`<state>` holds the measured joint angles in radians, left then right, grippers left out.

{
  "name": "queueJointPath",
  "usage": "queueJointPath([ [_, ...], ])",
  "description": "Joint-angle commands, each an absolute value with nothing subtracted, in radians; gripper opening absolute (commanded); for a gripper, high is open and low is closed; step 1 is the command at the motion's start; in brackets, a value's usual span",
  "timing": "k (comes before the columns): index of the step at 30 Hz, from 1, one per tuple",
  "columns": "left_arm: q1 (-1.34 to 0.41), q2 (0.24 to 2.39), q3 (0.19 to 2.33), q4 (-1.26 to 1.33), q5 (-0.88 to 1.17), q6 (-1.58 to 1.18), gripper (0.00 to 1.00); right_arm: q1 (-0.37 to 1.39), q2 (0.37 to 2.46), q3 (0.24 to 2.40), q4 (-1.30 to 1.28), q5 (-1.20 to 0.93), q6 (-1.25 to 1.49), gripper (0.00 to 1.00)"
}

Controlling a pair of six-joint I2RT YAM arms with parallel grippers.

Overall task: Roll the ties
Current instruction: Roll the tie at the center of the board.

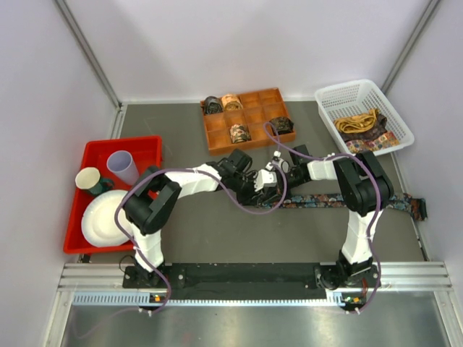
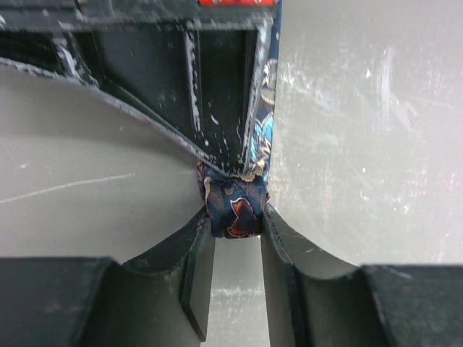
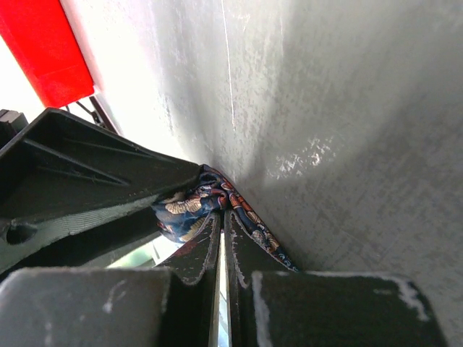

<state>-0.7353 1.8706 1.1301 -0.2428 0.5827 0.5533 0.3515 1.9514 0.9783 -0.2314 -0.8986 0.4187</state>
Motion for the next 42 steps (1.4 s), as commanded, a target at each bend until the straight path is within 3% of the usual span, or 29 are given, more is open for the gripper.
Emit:
queueJointPath([
  [1,-0.767,1.913,1.198,-0.17,0.627,0.509,0.35,0.364,1.967,0.973,-0.229,-0.739,0.365,0.0],
  [9,-0.772,1.942,1.186,-0.146,0.653,0.443,0.36,0.364,1.964,0.962,-0.219,-0.729,0.371,0.0],
  [22,-0.75,1.891,1.082,-0.161,0.647,0.433,0.49,0.359,1.967,0.95,-0.206,-0.709,0.387,0.0],
  [34,-0.749,1.881,1.088,-0.101,0.64,0.419,0.35,0.359,1.97,0.954,-0.203,-0.729,0.383,0.0],
  [42,-0.83,1.907,1.111,-0.268,0.444,0.606,0.3,0.356,1.945,0.988,-0.259,-0.795,0.351,0.0],
])
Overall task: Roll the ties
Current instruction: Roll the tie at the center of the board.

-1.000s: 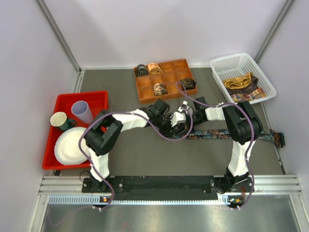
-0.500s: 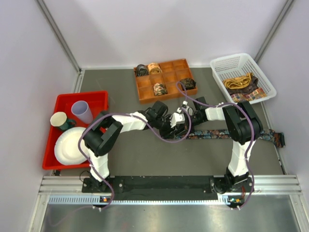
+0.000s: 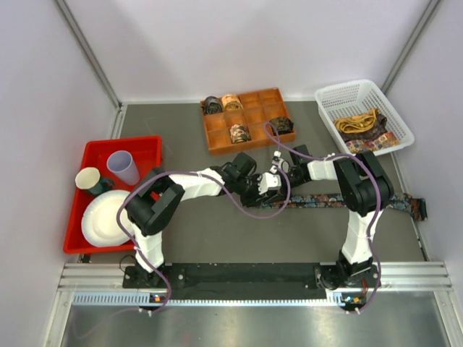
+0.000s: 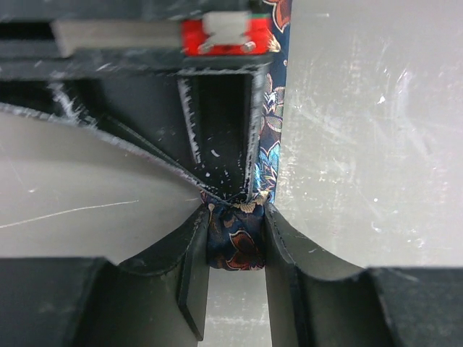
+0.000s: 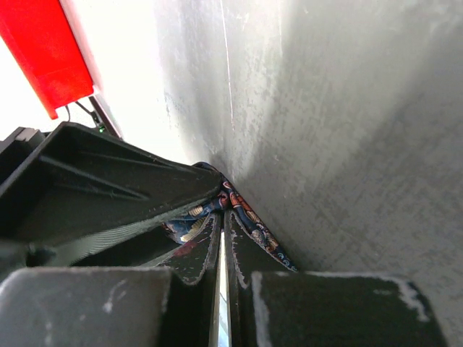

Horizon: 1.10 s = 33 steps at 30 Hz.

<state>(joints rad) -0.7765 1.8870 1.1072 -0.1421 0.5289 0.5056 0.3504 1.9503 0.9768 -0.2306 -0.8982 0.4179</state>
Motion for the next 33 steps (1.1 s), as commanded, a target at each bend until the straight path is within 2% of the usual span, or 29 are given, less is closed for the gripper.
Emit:
queueJointPath([
  [1,-0.831,1.917,1.115,-0.308,0.421,0.615,0.3,0.354,1.937,0.991,-0.268,-0.804,0.342,0.0],
  [5,-0.841,1.954,1.155,-0.366,0.381,0.61,0.26,0.334,1.907,1.018,-0.34,-0.885,0.316,0.13],
  [8,-0.844,1.999,1.206,-0.414,0.368,0.614,0.21,0.311,1.89,1.028,-0.386,-0.94,0.288,0.26],
  [14,-0.845,2.025,1.244,-0.456,0.348,0.626,0.22,0.27,1.868,1.022,-0.43,-1.032,0.222,0.38],
  [20,-0.847,2.029,1.247,-0.463,0.348,0.627,0.22,0.275,1.891,0.979,-0.29,-1.101,0.29,0.4],
  [33,-0.847,2.04,1.258,-0.463,0.347,0.623,0.22,0.336,1.971,0.979,-0.147,-1.117,0.402,0.3],
])
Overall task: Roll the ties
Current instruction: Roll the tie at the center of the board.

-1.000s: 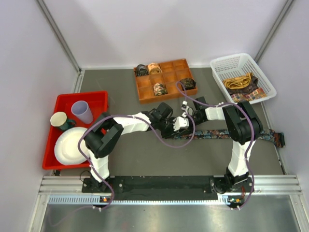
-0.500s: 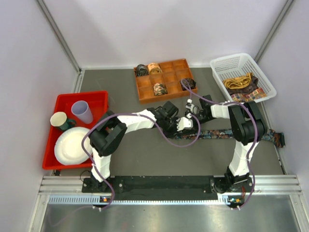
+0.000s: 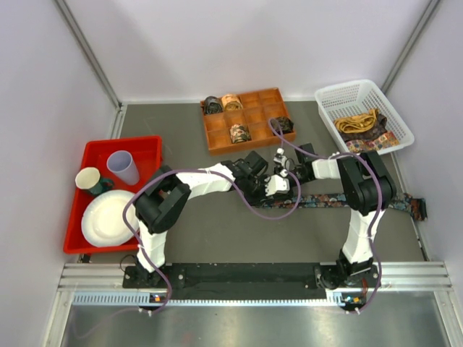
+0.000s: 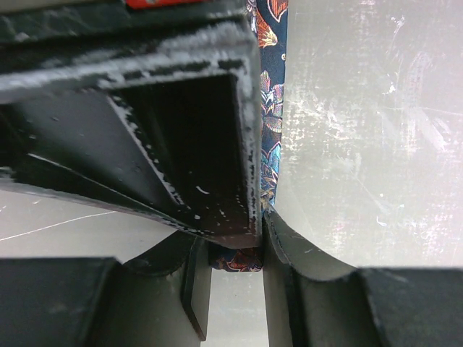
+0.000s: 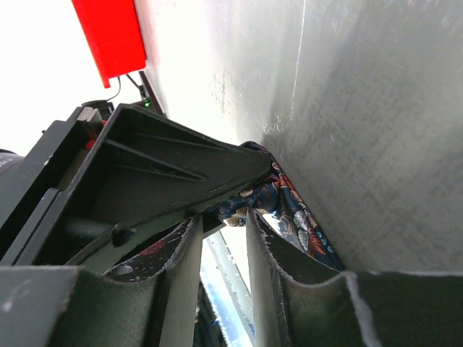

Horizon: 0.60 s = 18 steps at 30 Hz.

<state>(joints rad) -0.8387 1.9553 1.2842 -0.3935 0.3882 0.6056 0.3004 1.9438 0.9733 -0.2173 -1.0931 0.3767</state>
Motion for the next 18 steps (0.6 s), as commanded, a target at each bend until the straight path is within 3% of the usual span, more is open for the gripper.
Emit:
queueJointPath([
  [1,-0.847,2.04,1.258,-0.465,0.348,0.621,0.22,0.339,1.979,0.979,-0.147,-1.115,0.402,0.3],
  [4,-0.845,2.043,1.261,-0.462,0.348,0.618,0.22,0.341,1.986,0.968,-0.13,-1.111,0.41,0.29],
  [7,-0.847,2.048,1.264,-0.462,0.351,0.618,0.22,0.339,1.99,0.954,-0.115,-1.111,0.419,0.19],
  [10,-0.847,2.048,1.262,-0.459,0.351,0.62,0.23,0.341,1.987,0.954,-0.132,-1.091,0.399,0.0],
  [15,-0.845,2.045,1.261,-0.459,0.351,0.611,0.29,0.325,1.985,0.956,-0.199,-1.003,0.345,0.0],
  [18,-0.845,2.039,1.259,-0.457,0.357,0.607,0.37,0.313,1.979,0.954,-0.219,-0.944,0.327,0.0],
])
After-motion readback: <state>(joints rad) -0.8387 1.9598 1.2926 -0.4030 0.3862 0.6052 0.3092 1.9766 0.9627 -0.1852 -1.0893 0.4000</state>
